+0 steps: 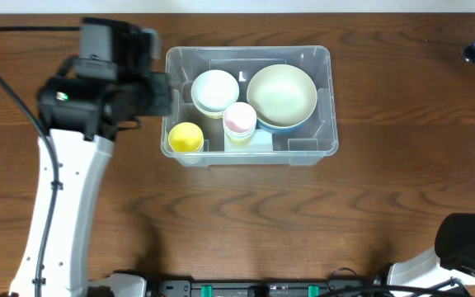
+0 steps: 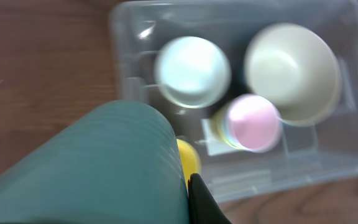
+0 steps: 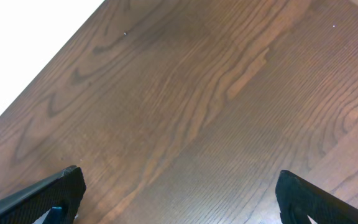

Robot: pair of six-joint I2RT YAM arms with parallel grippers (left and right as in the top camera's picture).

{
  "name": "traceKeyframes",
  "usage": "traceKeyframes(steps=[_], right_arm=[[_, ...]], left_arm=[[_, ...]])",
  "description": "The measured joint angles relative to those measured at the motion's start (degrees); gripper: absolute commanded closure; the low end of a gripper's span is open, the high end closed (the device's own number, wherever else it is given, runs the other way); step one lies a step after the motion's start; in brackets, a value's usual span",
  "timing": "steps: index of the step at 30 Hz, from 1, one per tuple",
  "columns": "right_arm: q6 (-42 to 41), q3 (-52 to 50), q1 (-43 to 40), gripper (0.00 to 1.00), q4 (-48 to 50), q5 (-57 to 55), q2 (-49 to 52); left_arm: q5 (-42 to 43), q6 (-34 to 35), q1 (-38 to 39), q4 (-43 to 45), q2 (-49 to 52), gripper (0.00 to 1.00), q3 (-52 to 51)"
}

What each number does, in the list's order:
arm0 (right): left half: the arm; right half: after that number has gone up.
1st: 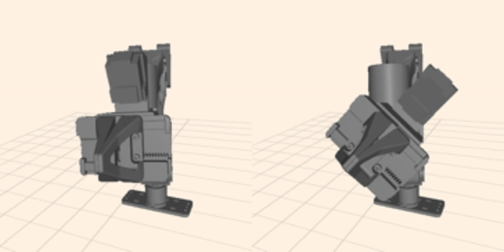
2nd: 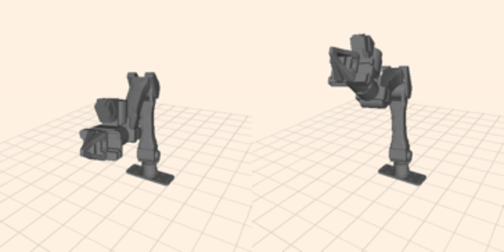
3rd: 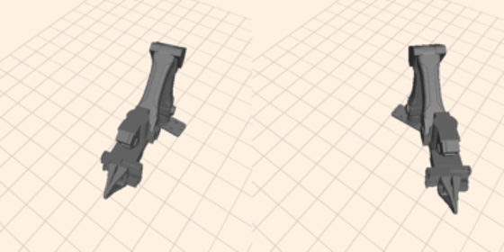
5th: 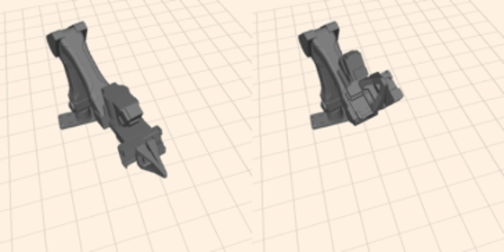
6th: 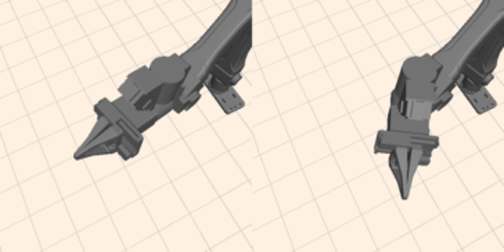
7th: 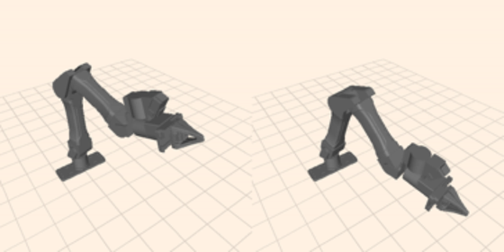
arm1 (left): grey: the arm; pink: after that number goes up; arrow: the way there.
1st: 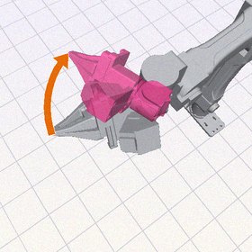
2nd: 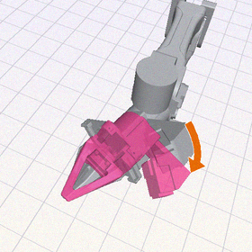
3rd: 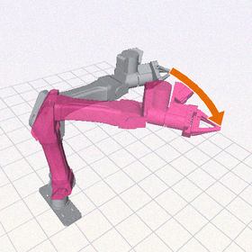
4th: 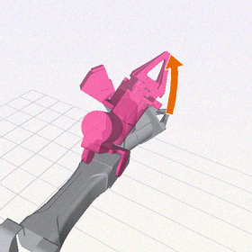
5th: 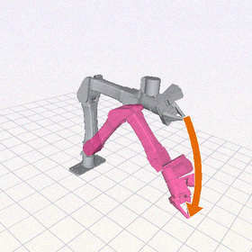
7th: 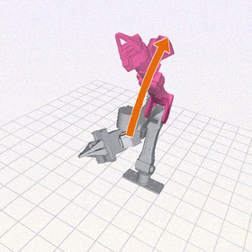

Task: Pack container
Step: 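Carry the green cup over the container and lower it into the yellow cup, then release the green cup and lift the left gripper out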

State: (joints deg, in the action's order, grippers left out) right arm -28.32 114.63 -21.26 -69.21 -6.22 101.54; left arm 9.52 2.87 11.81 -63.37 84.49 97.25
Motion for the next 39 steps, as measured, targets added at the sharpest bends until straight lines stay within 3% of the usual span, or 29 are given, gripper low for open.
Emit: traceKeyframes(steps=[8, 21, 39], right_arm=[[0.0, 0.0, 0.0, 0.01, 0.0, 0.0, 0.0], [0.0, 0.0, 0.0, 0.01, 0.0, 0.0, 0.0], [0.0, 0.0, 0.0, 0.01, 0.0, 0.0, 0.0]], left_arm=[[-5.1, -1.9, 8.9, -3.1, 4.8, 0.95, -0.5], [-7.0, -1.9, 8.9, -8.1, 17.2, 0.94, -1.6], [-6.7, 0.1, 8.9, -9.9, 17.9, 0.94, -3.0]])
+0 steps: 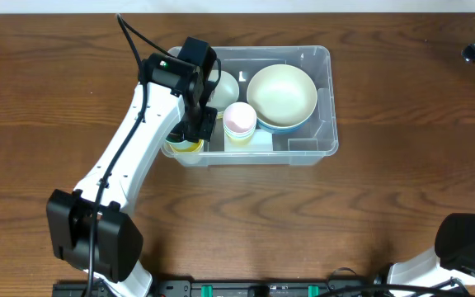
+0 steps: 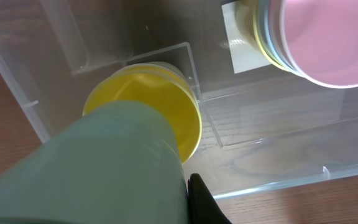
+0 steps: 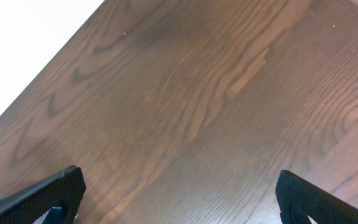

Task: Pack container
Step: 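Release the green cup and lift the left gripper out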

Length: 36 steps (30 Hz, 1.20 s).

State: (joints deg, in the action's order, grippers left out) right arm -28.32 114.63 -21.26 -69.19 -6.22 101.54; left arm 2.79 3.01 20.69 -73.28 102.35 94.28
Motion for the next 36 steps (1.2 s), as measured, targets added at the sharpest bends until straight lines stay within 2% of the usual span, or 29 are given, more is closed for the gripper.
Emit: traceKeyframes(steps=[8, 9, 12, 14, 16, 21, 29, 35, 36], right_arm=[[0.0, 0.0, 0.0, 0.01, 0.0, 0.0, 0.0], [0.0, 0.0, 0.0, 0.01, 0.0, 0.0, 0.0], [0.0, 0.0, 0.0, 0.01, 0.0, 0.0, 0.0], [0.0, 0.0, 0.0, 0.01, 0.0, 0.0, 0.0], [0.0, 0.0, 0.0, 0.01, 0.0, 0.0, 0.0], [0.0, 0.0, 0.0, 0.01, 0.0, 0.0, 0.0], [0.0, 0.0, 0.0, 0.01, 0.0, 0.0, 0.0], [0.0, 0.0, 0.0, 0.01, 0.0, 0.0, 0.0], [0.0, 0.0, 0.0, 0.01, 0.0, 0.0, 0.0]], left_arm=[[0.3, 0.2, 0.0, -0.2, 0.0, 0.93, 0.0], [0.3, 0.2, 0.0, -0.3, 0.0, 0.83, 0.0], [0.4, 0.3, 0.0, -0.8, 0.0, 0.41, 0.0], [0.5, 0.3, 0.0, -1.0, 0.0, 0.26, 0.0], [0.7, 0.4, 0.0, -1.1, 0.0, 0.19, 0.0], [0.9, 1.0, 0.0, -0.9, 0.0, 0.09, 0.0], [0.9, 1.3, 0.0, -5.0, -1.9, 0.08, 2.3], [0.9, 2.4, 0.0, -5.8, -16.3, 0.07, 4.9], [0.9, 2.6, 0.0, -6.0, -19.4, 0.02, 5.2]])
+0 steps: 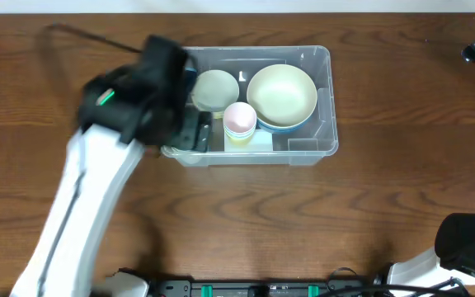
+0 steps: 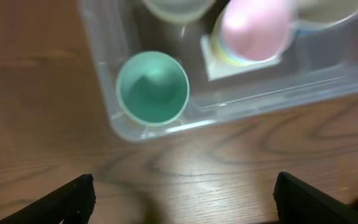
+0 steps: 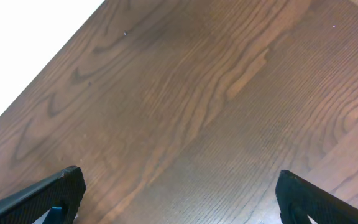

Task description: Pack container

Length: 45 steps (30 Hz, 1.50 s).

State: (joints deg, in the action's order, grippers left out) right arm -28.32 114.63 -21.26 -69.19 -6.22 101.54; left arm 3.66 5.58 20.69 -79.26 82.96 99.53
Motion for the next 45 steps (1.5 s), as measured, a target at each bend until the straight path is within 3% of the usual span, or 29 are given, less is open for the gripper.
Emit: traceKeyframes(steps=[7, 24, 34, 38, 45], right_arm=[[0.0, 0.0, 0.0, 0.01, 0.0, 0.0, 0.0], [0.0, 0.0, 0.0, 0.01, 0.0, 0.0, 0.0], [0.0, 0.0, 0.0, 0.01, 0.0, 0.0, 0.0], [0.0, 0.0, 0.0, 0.01, 0.0, 0.0, 0.0], [0.0, 0.0, 0.0, 0.01, 0.0, 0.0, 0.0]], left_arm=[[0.0, 0.4, 0.0, -0.3, -18.1, 0.02, 1.0], [-1.1, -2.4, -0.3, -6.0, -45.4, 0.02, 1.0], [-2.8, -2.8, -10.3, -6.0, -58.2, 0.02, 0.2], [-2.8, -3.4, -12.5, -0.2, -63.1, 0.02, -4.1], [-2.8, -4.5, -14.2, 20.5, -69.6, 0.02, -20.0]])
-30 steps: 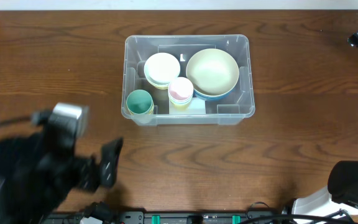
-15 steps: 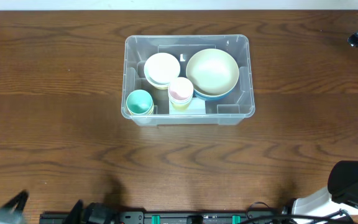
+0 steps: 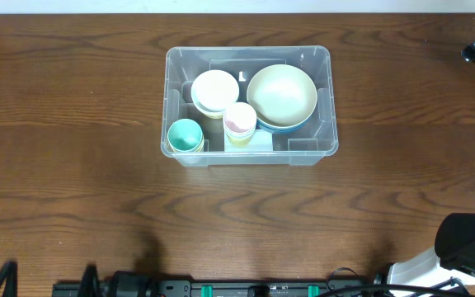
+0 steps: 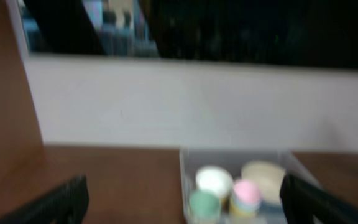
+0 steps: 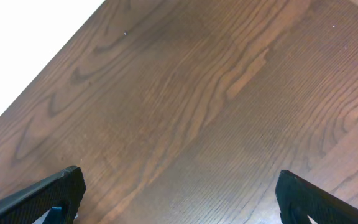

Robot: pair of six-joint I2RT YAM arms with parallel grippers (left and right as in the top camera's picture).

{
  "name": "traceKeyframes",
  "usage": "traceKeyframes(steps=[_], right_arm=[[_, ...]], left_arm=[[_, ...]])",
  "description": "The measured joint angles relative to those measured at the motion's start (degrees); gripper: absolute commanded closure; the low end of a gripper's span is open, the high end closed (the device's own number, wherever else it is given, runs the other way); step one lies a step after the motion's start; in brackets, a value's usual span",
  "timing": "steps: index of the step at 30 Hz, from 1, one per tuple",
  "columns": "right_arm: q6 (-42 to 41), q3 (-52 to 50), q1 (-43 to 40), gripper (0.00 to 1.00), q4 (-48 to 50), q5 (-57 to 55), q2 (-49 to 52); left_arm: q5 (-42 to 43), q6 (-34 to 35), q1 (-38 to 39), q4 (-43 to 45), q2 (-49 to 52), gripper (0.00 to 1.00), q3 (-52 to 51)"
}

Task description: Pack container

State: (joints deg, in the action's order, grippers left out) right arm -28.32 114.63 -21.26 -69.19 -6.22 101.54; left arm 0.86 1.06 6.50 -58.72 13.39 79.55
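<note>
The clear plastic container [image 3: 330, 99] stands at the table's back middle. A teal cup [image 3: 185, 135] stands upright in its front left corner, nested over a yellow cup. Behind it is a white bowl [image 3: 214, 90]. A pink cup stack [image 3: 239, 120] is in the middle, and a large cream bowl [image 3: 281, 94] on the right. My left gripper [image 4: 182, 202] is open and empty, far back from the container [image 4: 185, 158], with the teal cup [image 4: 204, 202] small in its blurred view. My right gripper [image 5: 179, 193] is open over bare wood.
A dark part of the right arm shows at the overhead view's far right edge, with its base [image 3: 468, 243] at the bottom right. A pale wall and dark background fill the upper left wrist view.
My left arm has left the overhead view; its wrist camera was just above the container and now sees it from far off. The teal cup stays in the front left corner.
My left gripper held a teal cup beside the container's left end, with a yellow cup in the front left corner. Then it held the teal cup over the yellow one. Then it was open, the teal cup left there. Now the arm is drawn far back.
</note>
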Motion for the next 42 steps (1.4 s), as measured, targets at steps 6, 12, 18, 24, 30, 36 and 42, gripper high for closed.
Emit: traceKeyframes(steps=[6, 12, 18, 24, 30, 36, 42], right_arm=[[0.0, 0.0, 0.0, 0.01, 0.0, 0.0, 0.0], [0.0, 0.0, 0.0, 0.01, 0.0, 0.0, 0.0], [0.0, 0.0, 0.0, 0.01, 0.0, 0.0, 0.0], [0.0, 0.0, 0.0, 0.01, 0.0, 0.0, 0.0], [0.0, 0.0, 0.0, 0.01, 0.0, 0.0, 0.0], [0.0, 0.0, 0.0, 0.01, 0.0, 0.0, 0.0], [0.0, 0.0, 0.0, 0.01, 0.0, 0.0, 0.0]], left_arm=[[0.3, -0.1, -1.6, 22.5, -2.3, 0.02, -18.5], [3.6, -1.4, -2.0, 45.4, -3.5, 0.02, -36.5], [7.1, -2.6, -2.0, 59.8, -7.1, 0.02, -51.3], [8.3, -2.7, -2.0, 63.4, -12.3, 0.02, -61.5], [10.4, -2.8, -2.0, 62.8, -12.6, 0.02, -64.8], [11.3, -2.8, -2.0, 60.6, -12.7, 0.02, -68.5], [11.3, -2.9, -2.0, 60.6, -12.8, 0.02, -73.7]])
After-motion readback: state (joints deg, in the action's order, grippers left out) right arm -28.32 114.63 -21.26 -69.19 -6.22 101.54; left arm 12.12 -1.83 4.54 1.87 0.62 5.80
